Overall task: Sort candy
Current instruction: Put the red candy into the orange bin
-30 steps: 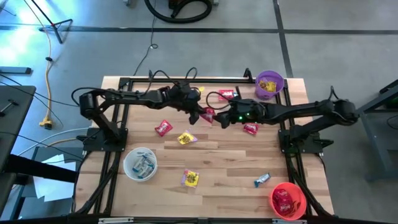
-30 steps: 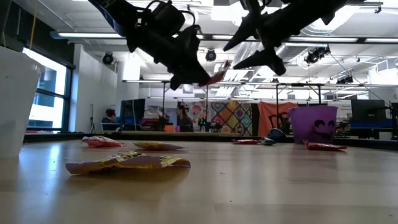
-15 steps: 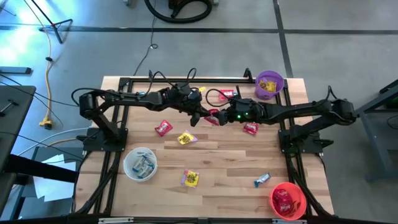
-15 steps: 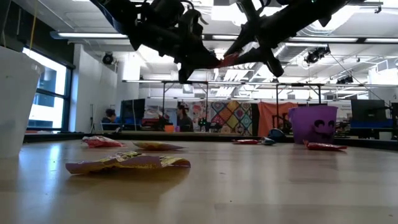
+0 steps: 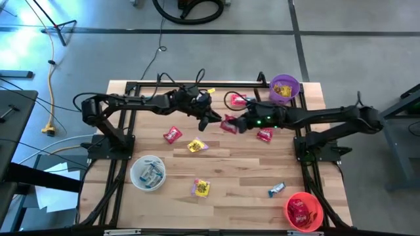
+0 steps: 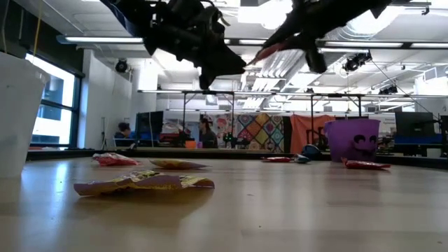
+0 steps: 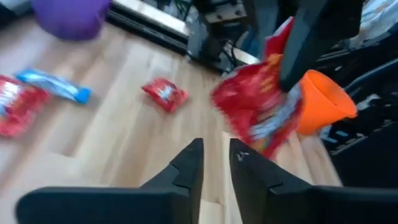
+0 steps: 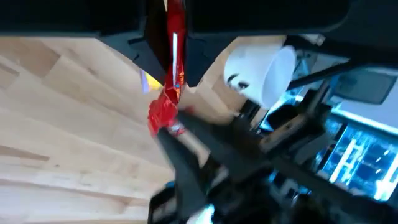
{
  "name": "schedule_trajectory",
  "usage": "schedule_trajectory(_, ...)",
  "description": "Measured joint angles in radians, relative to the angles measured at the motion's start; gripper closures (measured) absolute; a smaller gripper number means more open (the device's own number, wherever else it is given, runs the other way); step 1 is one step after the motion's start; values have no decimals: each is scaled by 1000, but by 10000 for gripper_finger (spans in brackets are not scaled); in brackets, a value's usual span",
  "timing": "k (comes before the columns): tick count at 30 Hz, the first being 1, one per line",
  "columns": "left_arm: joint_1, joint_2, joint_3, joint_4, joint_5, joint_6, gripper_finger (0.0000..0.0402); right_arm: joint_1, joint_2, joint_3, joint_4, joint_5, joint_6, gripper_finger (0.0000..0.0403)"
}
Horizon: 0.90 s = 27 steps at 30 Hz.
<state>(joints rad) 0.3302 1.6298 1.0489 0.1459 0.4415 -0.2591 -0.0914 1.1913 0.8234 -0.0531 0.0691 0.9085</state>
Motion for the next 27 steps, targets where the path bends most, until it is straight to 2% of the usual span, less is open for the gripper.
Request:
schedule_trajectory(8,5,-84,0,-36,-114,195,306,14,-213,1,-210,-134,36,396)
schedule_trajectory(13,5,-81,-2,-49,-132,218,306,84,-323,1,-322,-282,125,397)
schedule_trajectory(20,9,-79,-67,-39,-132,208,309,292,-396,2,-512,-488,428,397)
schedule_trajectory(27,10,-79,-91,-26,-132,193,317,552,-404,2,-584,-605,790,398)
